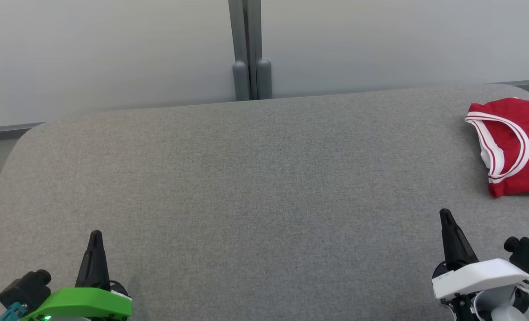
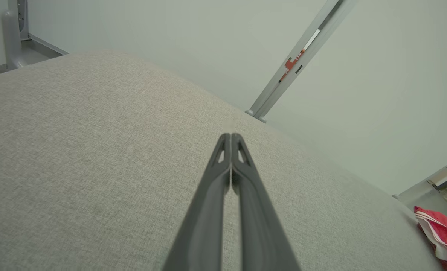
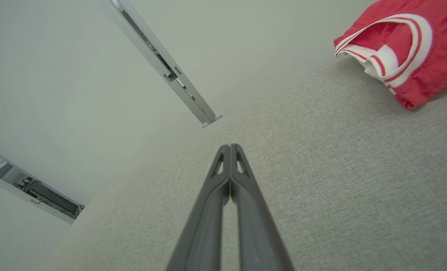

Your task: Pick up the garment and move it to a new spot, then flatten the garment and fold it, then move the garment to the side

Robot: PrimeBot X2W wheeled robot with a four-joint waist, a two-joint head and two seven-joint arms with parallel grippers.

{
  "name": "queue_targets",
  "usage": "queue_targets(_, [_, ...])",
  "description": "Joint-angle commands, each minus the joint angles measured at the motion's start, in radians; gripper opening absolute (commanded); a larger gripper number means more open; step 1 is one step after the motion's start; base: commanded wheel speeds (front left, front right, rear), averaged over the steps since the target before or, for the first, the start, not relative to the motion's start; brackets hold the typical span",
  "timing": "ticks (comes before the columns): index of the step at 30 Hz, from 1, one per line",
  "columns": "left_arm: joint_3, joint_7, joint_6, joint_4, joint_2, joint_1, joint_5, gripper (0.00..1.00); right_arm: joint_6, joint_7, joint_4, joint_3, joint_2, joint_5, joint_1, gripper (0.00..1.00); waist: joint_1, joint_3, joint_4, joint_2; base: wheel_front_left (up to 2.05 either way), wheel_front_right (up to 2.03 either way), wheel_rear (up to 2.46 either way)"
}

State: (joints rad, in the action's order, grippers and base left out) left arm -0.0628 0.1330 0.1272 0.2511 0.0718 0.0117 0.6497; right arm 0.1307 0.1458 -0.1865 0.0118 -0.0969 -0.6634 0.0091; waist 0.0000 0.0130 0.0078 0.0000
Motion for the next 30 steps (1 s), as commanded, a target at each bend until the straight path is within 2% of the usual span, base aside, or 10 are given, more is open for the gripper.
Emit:
queue_targets(1, [-0.007, -0.008, 0.001, -0.015, 0.001, 0.032, 0.045, 0.00, 0.000, -0.009, 0.009, 0.007, -0.001, -0.041, -0.031, 0.00, 0.0000, 0.000, 0.000, 0.0000, 0.00, 0.00, 0.00])
queue_targets(30, [-0.025, -0.102, 0.003, -0.013, -0.007, 0.062, 0.405, 0.00, 0.000, -0.103, -0.016, 0.040, 0.013, -0.402, -0.068, 0.00, 0.0000, -0.005, -0.002, 0.0000, 0.00, 0.00, 0.00])
